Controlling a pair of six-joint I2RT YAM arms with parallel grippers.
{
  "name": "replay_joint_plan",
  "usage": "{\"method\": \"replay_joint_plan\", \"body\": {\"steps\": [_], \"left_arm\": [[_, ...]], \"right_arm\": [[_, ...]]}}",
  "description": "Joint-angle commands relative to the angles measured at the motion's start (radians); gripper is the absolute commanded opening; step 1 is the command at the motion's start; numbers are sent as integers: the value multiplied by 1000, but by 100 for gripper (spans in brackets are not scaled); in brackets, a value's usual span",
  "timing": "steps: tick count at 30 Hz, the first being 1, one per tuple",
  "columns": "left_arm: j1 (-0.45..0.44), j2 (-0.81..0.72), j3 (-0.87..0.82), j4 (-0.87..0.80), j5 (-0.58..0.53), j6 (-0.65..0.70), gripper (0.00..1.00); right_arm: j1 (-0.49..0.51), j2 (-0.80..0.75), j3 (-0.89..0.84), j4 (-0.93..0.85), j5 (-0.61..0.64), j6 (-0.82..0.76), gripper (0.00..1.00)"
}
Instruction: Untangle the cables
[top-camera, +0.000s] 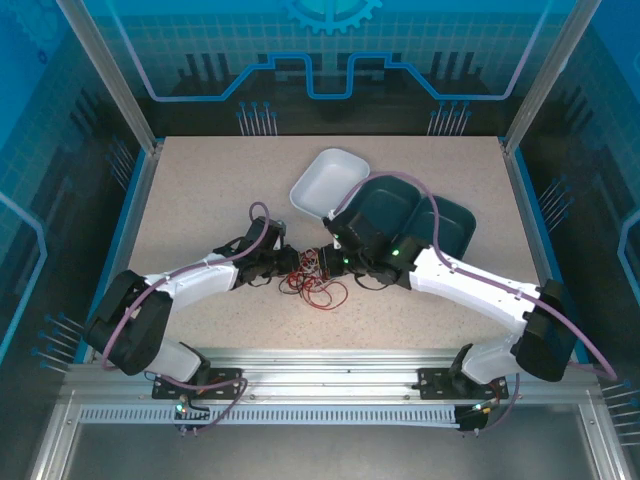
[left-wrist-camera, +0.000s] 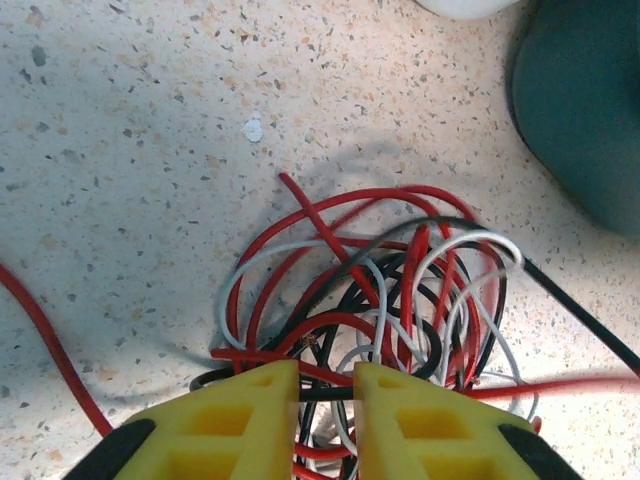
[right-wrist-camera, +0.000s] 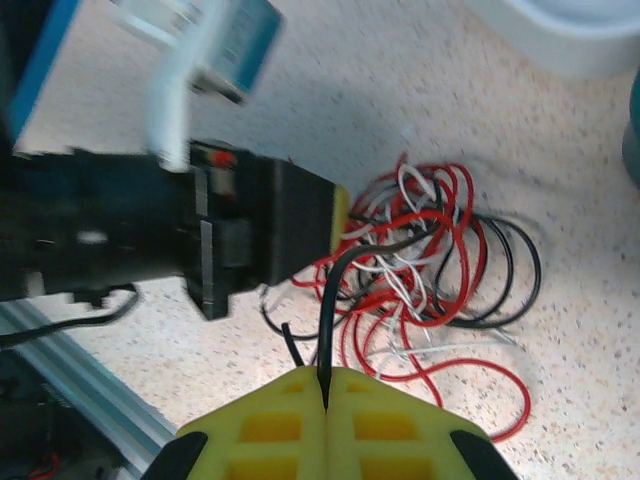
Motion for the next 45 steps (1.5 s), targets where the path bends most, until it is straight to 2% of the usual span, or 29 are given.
{"method": "replay_joint_plan", "body": {"steps": [1,11,20,31,38,45], "left_arm": [[-2,1,-11,-29,-34,-8,19],[-1,7,-15,3,-48,-32,18],[-1,11,-25,15,-53,-44,18],[-2,3,-28,7,-67,-47,18],[-1,-13,-37,5,-82,-49,18],[-2,-10,-33,8,-84,-51,18]], "right_arm": [[19,-70,55,-8,48,-83,0],[27,-175,143,38,78,-215,0],[28,-220,276,6,21,-319,0],[28,-229,435,-29,-10,-425,0],[28,-217,557,-56,9,-471,0],[28,-171,706,-102,82,-529,0]]}}
